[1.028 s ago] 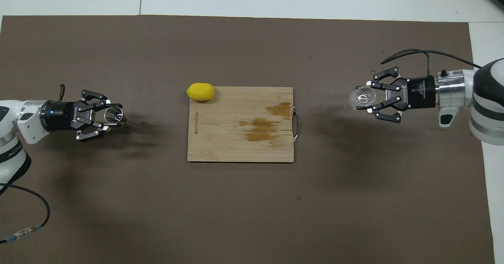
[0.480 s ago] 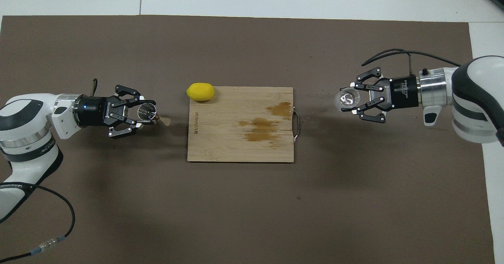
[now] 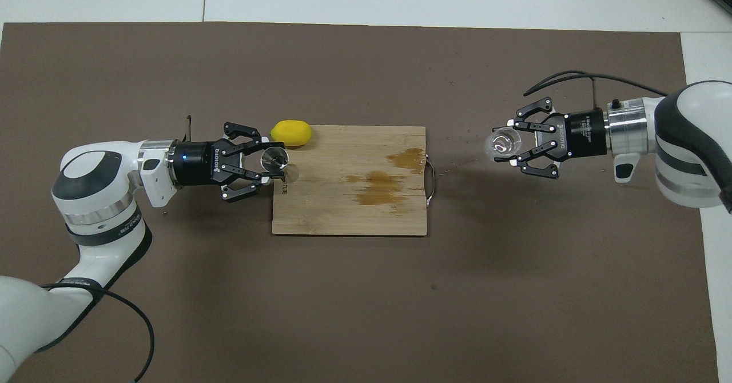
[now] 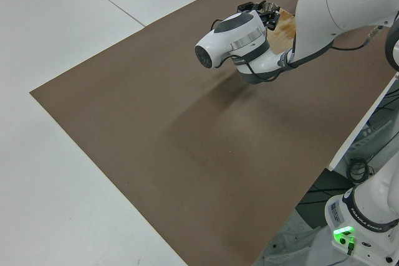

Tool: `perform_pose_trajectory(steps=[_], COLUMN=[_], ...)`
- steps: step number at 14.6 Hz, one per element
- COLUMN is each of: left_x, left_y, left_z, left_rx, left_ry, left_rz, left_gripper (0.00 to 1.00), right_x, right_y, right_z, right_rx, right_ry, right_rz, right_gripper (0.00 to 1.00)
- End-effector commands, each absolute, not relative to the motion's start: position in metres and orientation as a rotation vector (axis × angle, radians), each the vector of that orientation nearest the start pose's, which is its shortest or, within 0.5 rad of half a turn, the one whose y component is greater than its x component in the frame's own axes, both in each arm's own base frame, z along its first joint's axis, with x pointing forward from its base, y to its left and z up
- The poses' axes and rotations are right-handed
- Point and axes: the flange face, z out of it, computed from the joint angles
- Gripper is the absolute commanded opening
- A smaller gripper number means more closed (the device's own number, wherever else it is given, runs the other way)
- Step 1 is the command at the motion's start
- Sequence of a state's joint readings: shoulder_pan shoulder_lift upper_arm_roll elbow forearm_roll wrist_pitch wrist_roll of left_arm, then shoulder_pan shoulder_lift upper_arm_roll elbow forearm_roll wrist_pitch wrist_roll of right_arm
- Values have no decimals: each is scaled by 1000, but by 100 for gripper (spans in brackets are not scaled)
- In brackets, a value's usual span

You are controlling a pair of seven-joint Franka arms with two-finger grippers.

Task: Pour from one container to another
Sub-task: 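Carry the dark cup onto the cutting board with the left gripper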

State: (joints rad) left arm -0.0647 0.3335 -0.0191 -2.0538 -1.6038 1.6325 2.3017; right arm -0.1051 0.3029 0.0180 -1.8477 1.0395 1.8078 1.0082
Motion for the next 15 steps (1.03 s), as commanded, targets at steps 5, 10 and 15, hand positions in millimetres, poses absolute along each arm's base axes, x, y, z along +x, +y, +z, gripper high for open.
perform_pose_trajectory(steps=[5,10,15], left_x=[544,525,513], left_y=[-225,-258,-265], left_z=[310,299,280], left_rx=[1363,1379,1386], left_ry=[-1153,-1158,-1135], left_rz=[1199,1214,1265], left_gripper=[36,36,36], right_x=[612,612,612], right_y=[19,18,15], right_z=[383,382,383], right_rx=[-1594,-1603,-1603], right_ry=[1598,1596,1604], right_rz=[859,853,850], right_gripper=[0,0,0])
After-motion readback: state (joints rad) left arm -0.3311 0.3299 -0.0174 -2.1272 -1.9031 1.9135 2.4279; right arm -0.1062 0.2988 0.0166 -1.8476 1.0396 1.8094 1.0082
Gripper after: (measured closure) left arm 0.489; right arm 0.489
